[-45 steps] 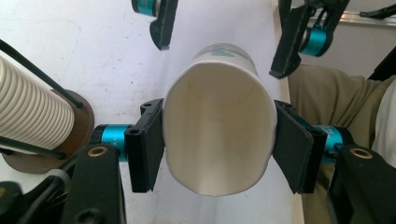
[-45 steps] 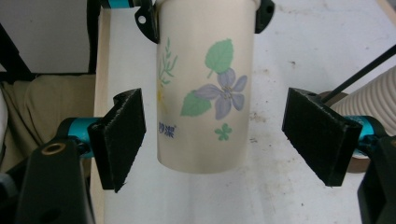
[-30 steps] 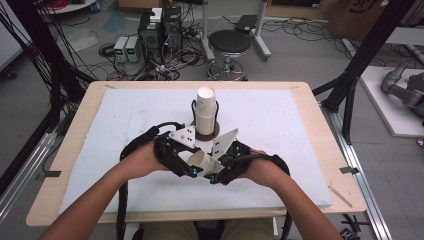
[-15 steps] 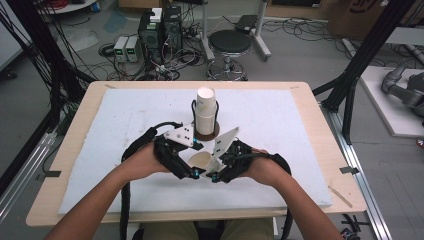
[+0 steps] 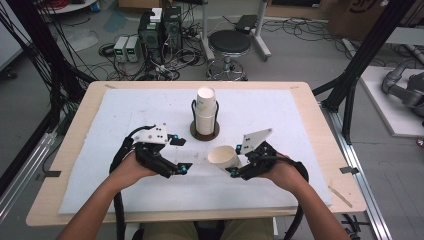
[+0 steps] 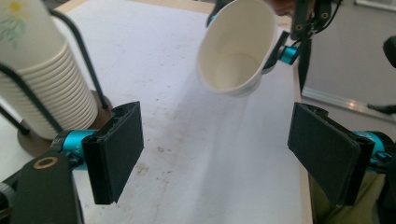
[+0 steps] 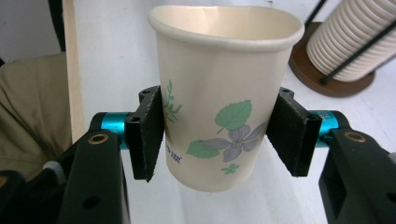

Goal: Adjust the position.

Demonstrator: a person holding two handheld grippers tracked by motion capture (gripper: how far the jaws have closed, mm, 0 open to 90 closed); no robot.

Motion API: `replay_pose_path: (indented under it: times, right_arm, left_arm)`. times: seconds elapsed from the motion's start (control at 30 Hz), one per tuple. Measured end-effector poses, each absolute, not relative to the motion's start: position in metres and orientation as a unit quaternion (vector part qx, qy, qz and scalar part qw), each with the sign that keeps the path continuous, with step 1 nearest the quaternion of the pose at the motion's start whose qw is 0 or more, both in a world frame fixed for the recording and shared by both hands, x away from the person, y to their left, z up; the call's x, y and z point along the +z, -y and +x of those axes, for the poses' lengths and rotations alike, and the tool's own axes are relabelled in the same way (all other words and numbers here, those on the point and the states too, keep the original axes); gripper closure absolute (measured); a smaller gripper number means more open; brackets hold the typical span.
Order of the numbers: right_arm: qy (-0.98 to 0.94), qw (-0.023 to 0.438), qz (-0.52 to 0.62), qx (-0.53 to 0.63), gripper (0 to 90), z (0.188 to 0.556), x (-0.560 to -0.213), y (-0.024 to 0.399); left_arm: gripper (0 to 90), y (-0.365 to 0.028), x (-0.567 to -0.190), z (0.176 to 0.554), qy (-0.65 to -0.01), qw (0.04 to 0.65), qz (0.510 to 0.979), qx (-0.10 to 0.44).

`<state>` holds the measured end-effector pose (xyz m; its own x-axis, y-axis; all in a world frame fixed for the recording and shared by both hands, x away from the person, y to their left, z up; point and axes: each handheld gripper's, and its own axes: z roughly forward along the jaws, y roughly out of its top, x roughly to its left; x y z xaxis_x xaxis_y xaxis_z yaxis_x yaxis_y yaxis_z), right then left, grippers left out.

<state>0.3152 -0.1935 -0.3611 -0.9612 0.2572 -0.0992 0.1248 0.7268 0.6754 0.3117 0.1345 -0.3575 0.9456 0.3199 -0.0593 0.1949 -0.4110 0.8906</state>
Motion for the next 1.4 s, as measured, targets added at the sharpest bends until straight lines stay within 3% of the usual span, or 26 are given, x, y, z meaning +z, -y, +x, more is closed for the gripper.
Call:
replay_pose_path:
  times: [0.57,1.4]
  right_arm:
    - [-0.845,0.139,0.185,0.482,40.0,0.301,-0.387,0.244]
    - [-0.763,0.224,0.272,0.542,38.9,0.305,-0.392,0.281]
  left_arm:
    - [18.7,-0.173,-0.399,0.304,-0.22,0.584,0.77,0.134]
    - [18.6,-0.2,-0.423,0.301,-0.281,0.595,0.737,0.158]
